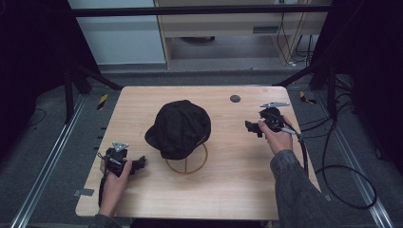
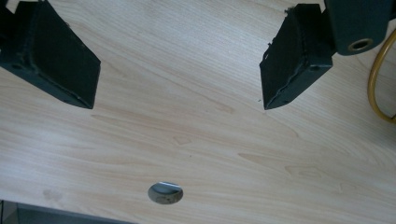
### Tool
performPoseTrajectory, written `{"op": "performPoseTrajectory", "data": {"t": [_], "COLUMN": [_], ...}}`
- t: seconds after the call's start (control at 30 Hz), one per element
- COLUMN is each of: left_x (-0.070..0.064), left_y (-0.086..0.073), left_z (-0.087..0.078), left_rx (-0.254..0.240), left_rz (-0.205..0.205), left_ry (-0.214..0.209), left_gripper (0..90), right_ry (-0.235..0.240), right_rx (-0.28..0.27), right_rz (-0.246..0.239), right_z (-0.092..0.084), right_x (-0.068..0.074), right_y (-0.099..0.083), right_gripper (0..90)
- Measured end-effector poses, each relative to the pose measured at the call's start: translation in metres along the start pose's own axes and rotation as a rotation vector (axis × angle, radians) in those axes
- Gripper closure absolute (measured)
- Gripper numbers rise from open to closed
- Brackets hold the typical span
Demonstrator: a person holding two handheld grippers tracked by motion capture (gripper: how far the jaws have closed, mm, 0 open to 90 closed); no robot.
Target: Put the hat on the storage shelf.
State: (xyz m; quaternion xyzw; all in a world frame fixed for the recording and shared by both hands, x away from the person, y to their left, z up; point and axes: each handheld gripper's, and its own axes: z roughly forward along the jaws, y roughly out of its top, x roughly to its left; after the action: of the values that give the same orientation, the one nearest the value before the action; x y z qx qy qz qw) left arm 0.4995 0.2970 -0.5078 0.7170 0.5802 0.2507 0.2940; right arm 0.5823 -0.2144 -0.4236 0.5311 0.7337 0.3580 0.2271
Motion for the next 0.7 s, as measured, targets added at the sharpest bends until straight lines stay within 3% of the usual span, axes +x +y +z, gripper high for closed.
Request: {"op": "performPoseTrajectory", "data": {"t": [0.23, 0.7], "left_x": [0.000, 0.000], "left_y": [0.000, 0.000], "left_z": [0.000, 0.000], "left_rx": [0.000, 0.000], "left_rz": [0.000, 0.000], "left_ry": [0.000, 0.000], "left_gripper": [0.0, 0.0], "right_ry": [0.002, 0.036], "right_rx": [0.022, 0.065], "right_rz": [-0.002, -0.020], "right_z": [0.010, 0.031], "right_x": [0.002, 0.020], "right_y": [-0.009, -0.027], "right_gripper": [11.6, 11.2]}}
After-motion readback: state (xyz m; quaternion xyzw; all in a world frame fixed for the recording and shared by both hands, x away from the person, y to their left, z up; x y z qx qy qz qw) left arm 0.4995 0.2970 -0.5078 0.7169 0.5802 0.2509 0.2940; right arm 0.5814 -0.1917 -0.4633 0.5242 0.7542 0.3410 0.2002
